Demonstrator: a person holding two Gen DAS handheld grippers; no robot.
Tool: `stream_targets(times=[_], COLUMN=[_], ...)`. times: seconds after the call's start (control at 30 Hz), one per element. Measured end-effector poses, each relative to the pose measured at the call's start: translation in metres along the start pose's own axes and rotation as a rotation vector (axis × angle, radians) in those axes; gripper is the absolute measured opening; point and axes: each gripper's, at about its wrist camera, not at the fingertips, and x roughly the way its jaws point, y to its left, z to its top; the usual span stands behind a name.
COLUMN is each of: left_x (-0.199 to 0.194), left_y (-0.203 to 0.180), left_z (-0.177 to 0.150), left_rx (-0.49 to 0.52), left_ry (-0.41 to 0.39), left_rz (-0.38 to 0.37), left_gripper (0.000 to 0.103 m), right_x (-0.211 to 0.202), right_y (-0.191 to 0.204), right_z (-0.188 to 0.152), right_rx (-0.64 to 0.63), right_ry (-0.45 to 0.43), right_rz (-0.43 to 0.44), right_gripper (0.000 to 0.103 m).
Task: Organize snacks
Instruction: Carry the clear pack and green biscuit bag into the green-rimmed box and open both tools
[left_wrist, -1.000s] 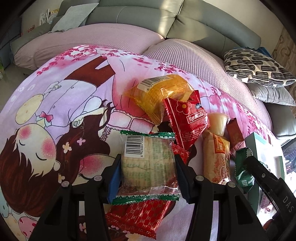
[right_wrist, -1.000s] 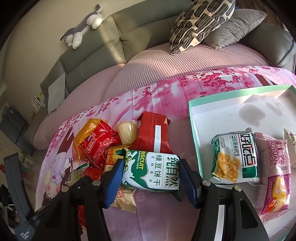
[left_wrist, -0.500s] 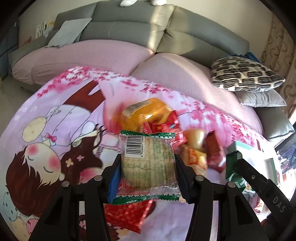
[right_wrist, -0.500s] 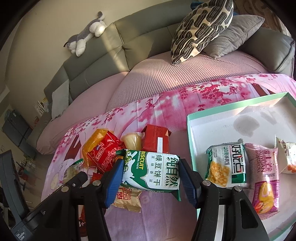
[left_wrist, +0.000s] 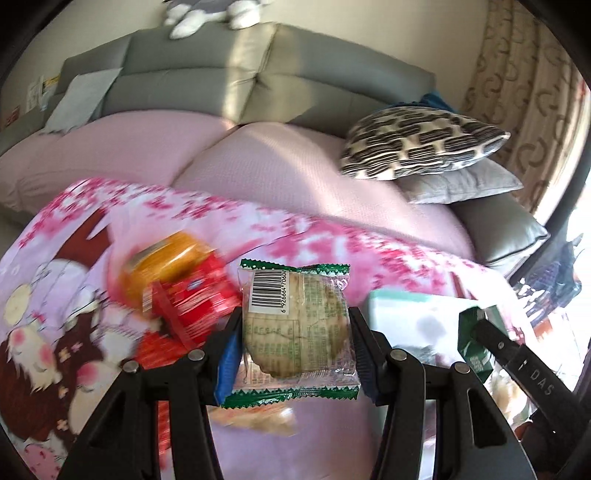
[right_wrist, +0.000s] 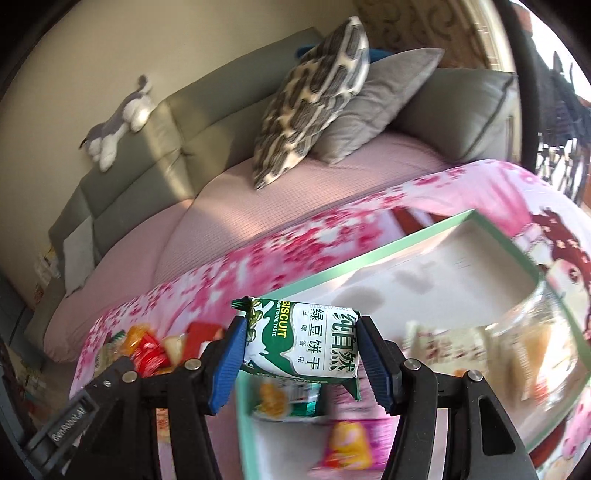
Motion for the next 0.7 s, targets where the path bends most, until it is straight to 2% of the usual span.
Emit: stream_targets(times=[0.17,0.3,0.43,0.7], left_x=[0.02,0.029,0.054,0.09], left_y=[-0.042,-0.07,-0.099,-0.144], left_z=[-0.005,-0.004,-0.003,0.001], left_rx=[0.07,0.14,0.192,0.298], left_ry=[0.045,0.049,0.108,0.189], left_rz=[-0.057,-0.083,-0.137,-0.134], left_gripper=[0.055,0.055,0.055,0.055], right_x=[-0.008,-0.006,0.001,0.015], right_y=[-0.038,-0.06,-0.072,-0.086], right_z=[0.016,0.022,0.026,0.03], right_rx=[0.033,0.069,0.068,0.049], right_ry=[-0.042,-0.048,-0.039,-0.025], right_rz=[-0.08,-0.1,-0.125,-0.15], right_gripper=[0.063,0.063,0.063,0.063])
